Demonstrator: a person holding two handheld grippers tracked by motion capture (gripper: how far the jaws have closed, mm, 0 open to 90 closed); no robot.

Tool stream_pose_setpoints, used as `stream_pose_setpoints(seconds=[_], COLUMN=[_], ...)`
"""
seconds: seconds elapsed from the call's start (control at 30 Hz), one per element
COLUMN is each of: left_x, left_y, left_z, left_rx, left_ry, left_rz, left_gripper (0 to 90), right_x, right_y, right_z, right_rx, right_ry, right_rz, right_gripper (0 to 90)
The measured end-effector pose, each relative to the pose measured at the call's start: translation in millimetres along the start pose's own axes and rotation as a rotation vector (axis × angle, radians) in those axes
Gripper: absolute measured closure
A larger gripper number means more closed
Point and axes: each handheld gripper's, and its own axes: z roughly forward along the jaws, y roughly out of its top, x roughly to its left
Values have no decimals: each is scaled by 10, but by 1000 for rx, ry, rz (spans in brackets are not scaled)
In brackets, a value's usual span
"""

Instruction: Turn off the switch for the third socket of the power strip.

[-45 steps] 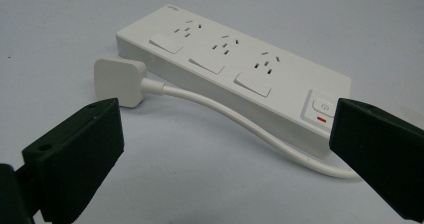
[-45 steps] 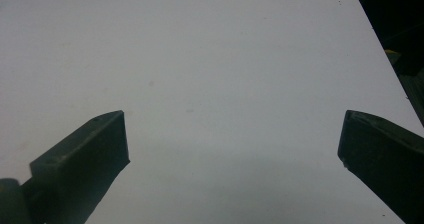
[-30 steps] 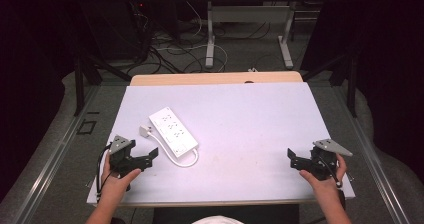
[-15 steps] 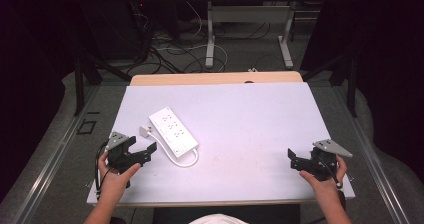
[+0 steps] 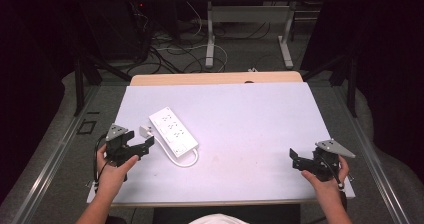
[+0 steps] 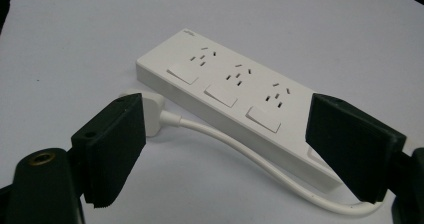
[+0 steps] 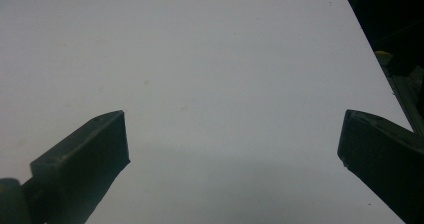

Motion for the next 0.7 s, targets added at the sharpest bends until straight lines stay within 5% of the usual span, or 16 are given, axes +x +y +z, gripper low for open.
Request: stream_pose_setpoints(seconds=[0.7], left_x=[98], left_y=[332], left_z=[59], left_rx=[55], left_ry=[22], left_rz=[17], left_gripper=[222], right_x=[17], right_y=[-6], right_z=[5], right_rx=[5], right_ry=[5], right_rz=[2], right_gripper=[2])
